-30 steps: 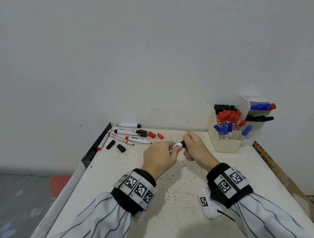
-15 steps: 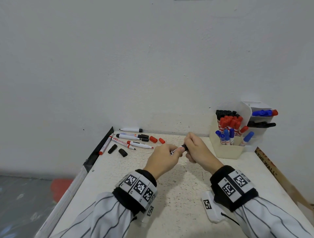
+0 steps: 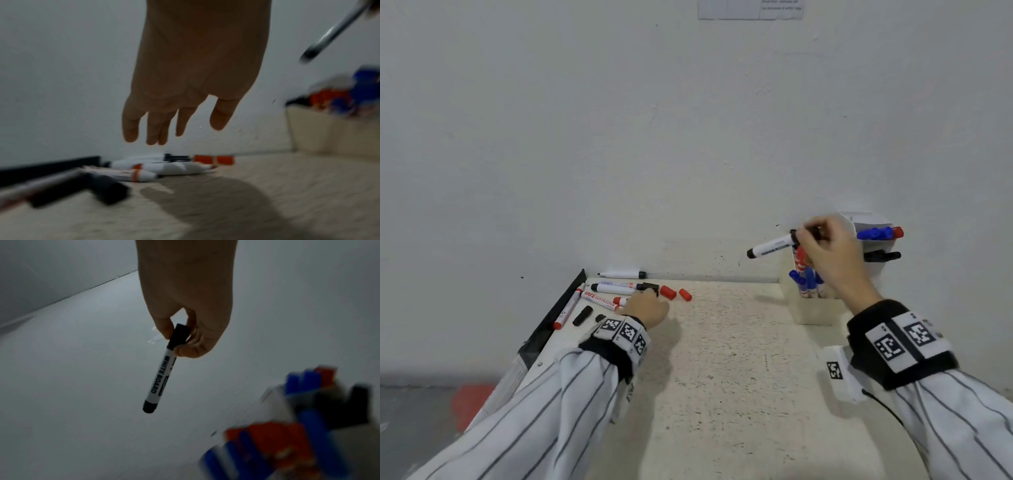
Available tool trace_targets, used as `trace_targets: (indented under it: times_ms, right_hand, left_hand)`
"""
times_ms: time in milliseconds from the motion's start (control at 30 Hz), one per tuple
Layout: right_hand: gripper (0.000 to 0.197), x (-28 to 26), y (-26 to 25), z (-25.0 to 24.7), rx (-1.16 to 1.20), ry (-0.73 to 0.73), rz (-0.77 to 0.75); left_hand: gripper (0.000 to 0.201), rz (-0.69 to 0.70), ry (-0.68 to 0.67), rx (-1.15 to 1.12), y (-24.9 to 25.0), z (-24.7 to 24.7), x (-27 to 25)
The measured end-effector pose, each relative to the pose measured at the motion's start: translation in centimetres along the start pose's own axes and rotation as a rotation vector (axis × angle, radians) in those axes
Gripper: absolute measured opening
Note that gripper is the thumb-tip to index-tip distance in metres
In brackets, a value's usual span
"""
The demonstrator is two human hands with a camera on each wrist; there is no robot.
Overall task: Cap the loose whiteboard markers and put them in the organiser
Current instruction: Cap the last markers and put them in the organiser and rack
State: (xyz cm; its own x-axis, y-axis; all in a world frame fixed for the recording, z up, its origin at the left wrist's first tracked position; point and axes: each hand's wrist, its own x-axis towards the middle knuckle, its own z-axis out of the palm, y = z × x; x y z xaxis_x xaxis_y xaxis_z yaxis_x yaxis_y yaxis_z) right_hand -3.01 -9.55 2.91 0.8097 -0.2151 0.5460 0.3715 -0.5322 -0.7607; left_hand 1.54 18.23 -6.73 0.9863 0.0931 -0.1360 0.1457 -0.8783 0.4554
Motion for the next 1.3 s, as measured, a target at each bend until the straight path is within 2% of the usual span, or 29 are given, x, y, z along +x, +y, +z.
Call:
trace_targets:
  times_ms: [100, 233, 400, 600, 933, 1100, 1200, 1300]
  right_hand:
    - [0.015, 1.7, 1.2, -4.6, -0.044, 0.239, -0.016]
    - [0.019, 3.3, 4.6, -9.8, -0.126, 0.346, -0.012]
    - [0.016, 3.1, 8.2, -12.2, -0.272, 0.31, 0.041]
    - [0.018, 1.5, 11.0, -11.3, -0.346, 0.234, 0.065]
    - [0.02, 1.2, 16.4, -8.9, -0.493, 0.174, 0.021]
    - [0.018, 1.9, 18.0, -7.8, -0.526, 0.128, 0.094]
    - [0.019, 2.2, 18.9, -7.3, -0.58, 0.132, 0.08]
    - [0.023, 2.5, 19.1, -6.9, -0.599, 0.138, 0.132]
  left_hand:
    - [0.037, -0.14, -0.044, 0.282, -2.1, -0.4, 1.9]
    - [0.038, -0.206, -0.055, 0.307, -3.6, 0.1, 2.9]
    - [0.036, -0.186, -0.056, 0.298, -3.0, 0.7, 3.3]
    - [0.033, -0.149, 0.018, 0.278, -1.5, 1.2, 3.3]
    - [0.041, -0.209, -0.082, 0.438, -1.8, 1.2, 5.2]
    - [0.042, -0.148, -0.094, 0.583, -1.8, 1.2, 5.4]
    - [0.028, -0.048, -0.007, 0.547, -2.2, 1.3, 4.9]
    - [0.026, 0.031, 0.113, 0.491, -2.1, 1.1, 4.0]
